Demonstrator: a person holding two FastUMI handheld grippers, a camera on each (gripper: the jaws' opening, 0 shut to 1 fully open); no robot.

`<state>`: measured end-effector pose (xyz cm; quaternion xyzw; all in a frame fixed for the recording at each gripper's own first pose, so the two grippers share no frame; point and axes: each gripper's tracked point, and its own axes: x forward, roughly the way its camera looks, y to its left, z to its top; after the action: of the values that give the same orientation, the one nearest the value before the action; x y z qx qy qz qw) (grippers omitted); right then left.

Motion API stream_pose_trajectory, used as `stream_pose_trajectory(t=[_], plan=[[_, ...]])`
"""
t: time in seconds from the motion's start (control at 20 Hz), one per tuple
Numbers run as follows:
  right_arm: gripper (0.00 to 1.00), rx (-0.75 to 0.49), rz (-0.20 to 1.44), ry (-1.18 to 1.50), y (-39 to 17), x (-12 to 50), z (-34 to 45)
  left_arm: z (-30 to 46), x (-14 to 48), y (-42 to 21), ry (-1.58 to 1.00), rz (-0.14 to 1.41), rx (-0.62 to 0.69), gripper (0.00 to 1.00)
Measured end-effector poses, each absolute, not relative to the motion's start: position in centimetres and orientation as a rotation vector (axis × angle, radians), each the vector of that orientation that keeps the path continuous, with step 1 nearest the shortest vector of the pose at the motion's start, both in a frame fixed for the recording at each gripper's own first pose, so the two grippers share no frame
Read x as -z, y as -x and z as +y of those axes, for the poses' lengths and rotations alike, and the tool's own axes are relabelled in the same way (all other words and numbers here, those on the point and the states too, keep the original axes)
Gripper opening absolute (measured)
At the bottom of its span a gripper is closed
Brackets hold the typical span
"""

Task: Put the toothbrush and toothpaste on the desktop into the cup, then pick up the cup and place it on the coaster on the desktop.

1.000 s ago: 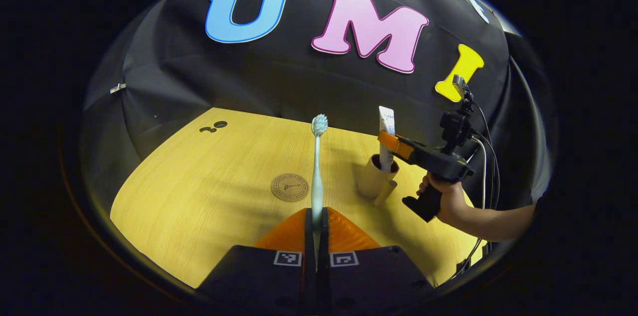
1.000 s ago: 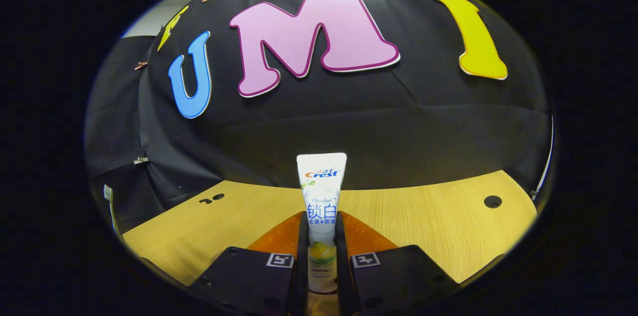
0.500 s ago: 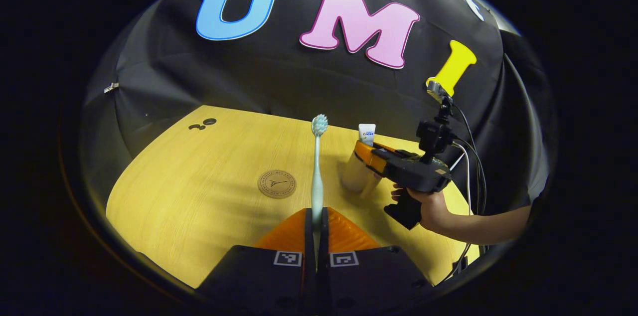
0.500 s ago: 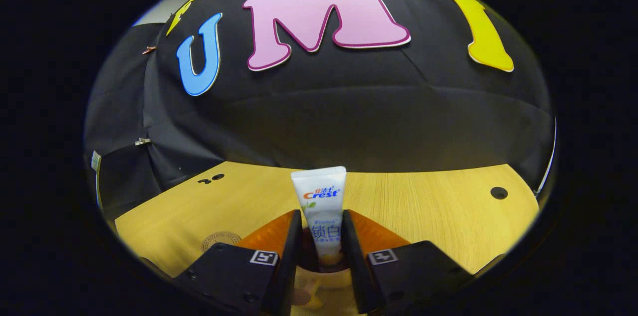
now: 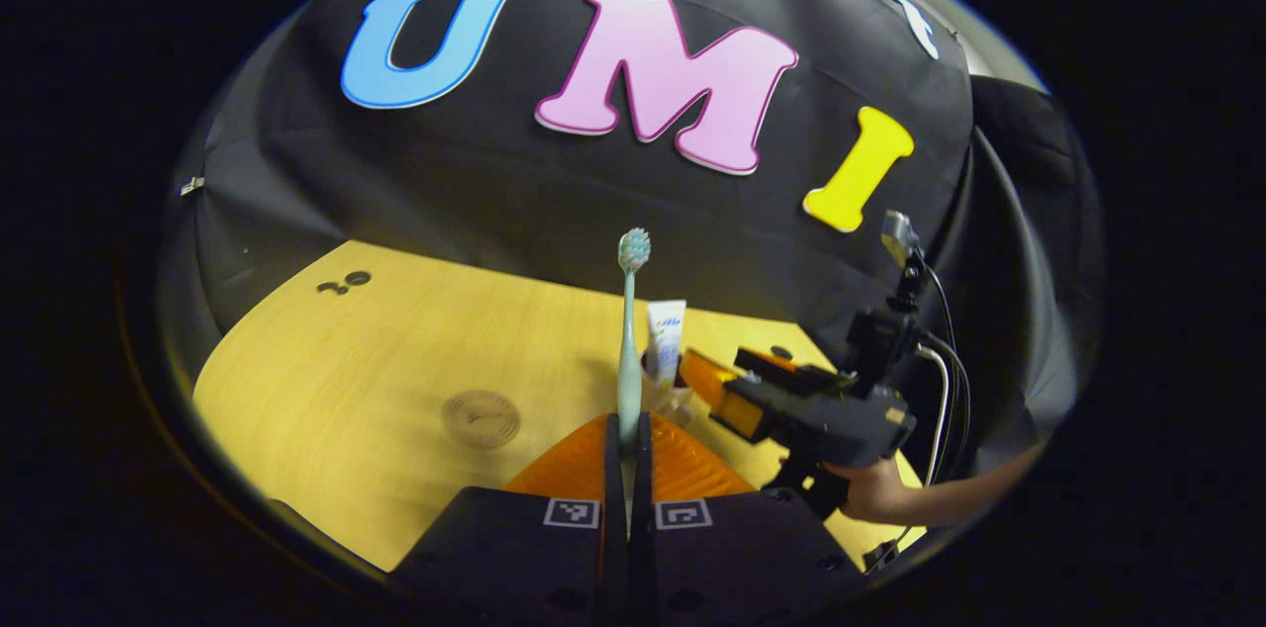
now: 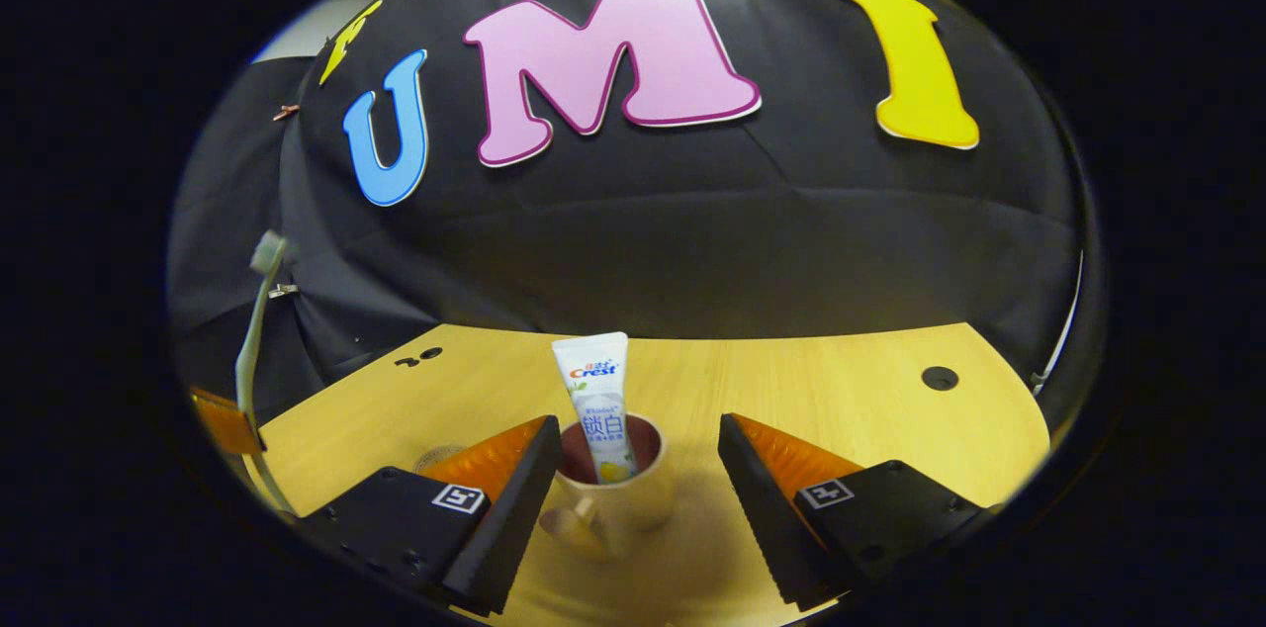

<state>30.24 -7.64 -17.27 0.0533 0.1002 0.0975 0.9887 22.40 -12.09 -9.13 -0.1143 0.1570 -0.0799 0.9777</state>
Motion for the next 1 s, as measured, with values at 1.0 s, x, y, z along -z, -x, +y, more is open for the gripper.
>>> stream_pose_trajectory(t=[1.0], plan=[[0.98,-0.086,0.334,-0.109,-24.3,21.6,-16.2,-18.7,11.9,-39.1,0.123,-0.002,0.284,0.06]])
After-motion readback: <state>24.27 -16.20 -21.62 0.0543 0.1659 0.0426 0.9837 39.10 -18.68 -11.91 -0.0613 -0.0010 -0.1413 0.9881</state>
